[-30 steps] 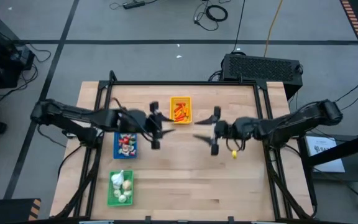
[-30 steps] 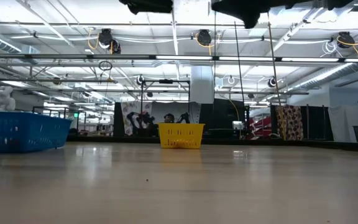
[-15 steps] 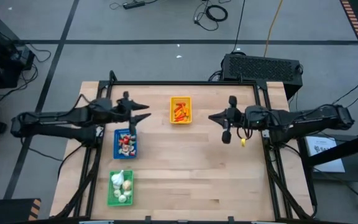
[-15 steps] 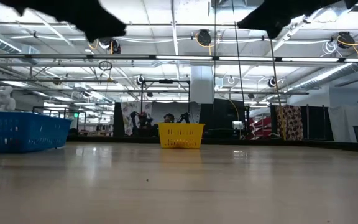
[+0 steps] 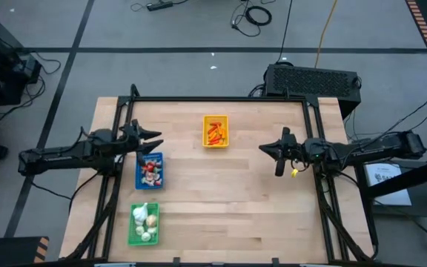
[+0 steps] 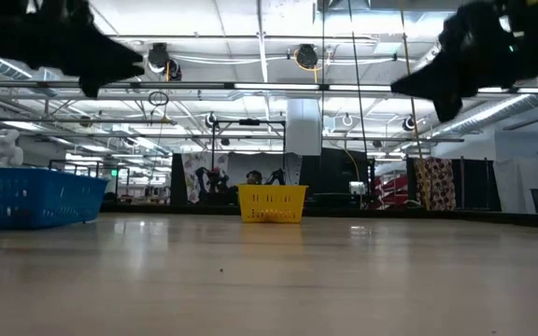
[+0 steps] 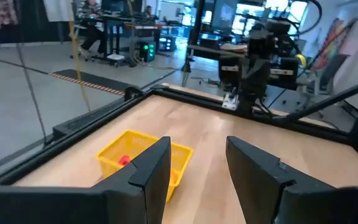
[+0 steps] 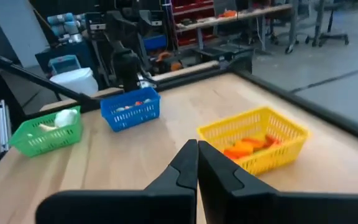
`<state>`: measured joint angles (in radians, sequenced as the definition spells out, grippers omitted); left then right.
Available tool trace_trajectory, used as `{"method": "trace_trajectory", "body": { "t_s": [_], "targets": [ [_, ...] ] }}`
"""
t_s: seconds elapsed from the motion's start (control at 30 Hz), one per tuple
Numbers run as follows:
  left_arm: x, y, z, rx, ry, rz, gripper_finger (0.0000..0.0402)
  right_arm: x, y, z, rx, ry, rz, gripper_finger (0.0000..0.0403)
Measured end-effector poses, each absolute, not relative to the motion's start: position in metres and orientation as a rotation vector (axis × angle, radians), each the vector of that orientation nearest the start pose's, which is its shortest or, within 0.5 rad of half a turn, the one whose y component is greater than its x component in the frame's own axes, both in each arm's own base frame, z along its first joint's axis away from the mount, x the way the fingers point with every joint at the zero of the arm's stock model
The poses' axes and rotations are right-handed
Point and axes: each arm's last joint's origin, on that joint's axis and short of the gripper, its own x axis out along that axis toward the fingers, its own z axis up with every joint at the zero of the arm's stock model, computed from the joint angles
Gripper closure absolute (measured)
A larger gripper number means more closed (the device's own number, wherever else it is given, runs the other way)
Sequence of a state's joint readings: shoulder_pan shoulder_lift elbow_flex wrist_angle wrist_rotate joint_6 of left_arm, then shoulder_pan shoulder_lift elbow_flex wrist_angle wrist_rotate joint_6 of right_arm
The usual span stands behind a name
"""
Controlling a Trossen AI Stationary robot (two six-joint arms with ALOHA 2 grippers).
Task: Sort produce into baskets
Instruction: Return to Home Position
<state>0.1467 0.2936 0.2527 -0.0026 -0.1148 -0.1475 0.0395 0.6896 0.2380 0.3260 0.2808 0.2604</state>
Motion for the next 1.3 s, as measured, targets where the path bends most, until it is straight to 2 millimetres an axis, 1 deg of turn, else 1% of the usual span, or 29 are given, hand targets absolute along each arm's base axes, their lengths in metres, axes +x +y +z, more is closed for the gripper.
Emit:
{"method": "trace_trajectory", "body": {
  "t_s": [0.17,0.3,0.4,0.5,0.57,0.63,0.73,0.93,1.03,1.17,1.3],
  "targets": [
    [0.102,0.019,0.208,-0.181,-0.004,0.291,0.0240,0.151,-0.001,0.186,0.325,0.127,-0.240,0.0403],
    [0.099,0.019,0.196,-0.201,-0.015,0.294,0.0240,0.149,-0.001,0.176,0.349,0.153,-0.247,0.0403],
    [0.097,0.019,0.187,-0.219,-0.009,0.298,0.0240,0.147,-0.001,0.171,0.351,0.141,-0.245,0.0403],
    [0.095,0.018,0.184,-0.229,0.003,0.299,0.0240,0.144,-0.001,0.166,0.354,0.099,-0.237,0.0403],
    [0.094,0.018,0.182,-0.229,0.007,0.299,0.0240,0.140,-0.001,0.158,0.344,0.079,-0.233,0.0403],
    [0.093,0.018,0.181,-0.228,-0.001,0.299,0.0240,0.138,-0.002,0.152,0.333,0.102,-0.239,0.0403],
    [0.092,0.018,0.181,-0.221,-0.016,0.298,0.0240,0.136,-0.002,0.152,0.317,0.111,-0.245,0.0402],
    [0.090,0.018,0.173,-0.224,0.052,0.325,0.0240,0.130,-0.006,0.155,0.232,0.111,-0.257,0.0402],
    [0.090,0.018,0.173,-0.225,0.054,0.329,0.0240,0.122,-0.008,0.150,0.217,0.168,-0.269,0.0402],
    [0.090,0.018,0.178,-0.190,0.012,0.322,0.0240,0.114,-0.009,0.146,0.217,0.216,-0.271,0.0402],
    [0.091,0.018,0.182,-0.150,-0.026,0.312,0.0240,0.111,-0.008,0.151,0.171,0.173,-0.235,0.0402]
  ]
}}
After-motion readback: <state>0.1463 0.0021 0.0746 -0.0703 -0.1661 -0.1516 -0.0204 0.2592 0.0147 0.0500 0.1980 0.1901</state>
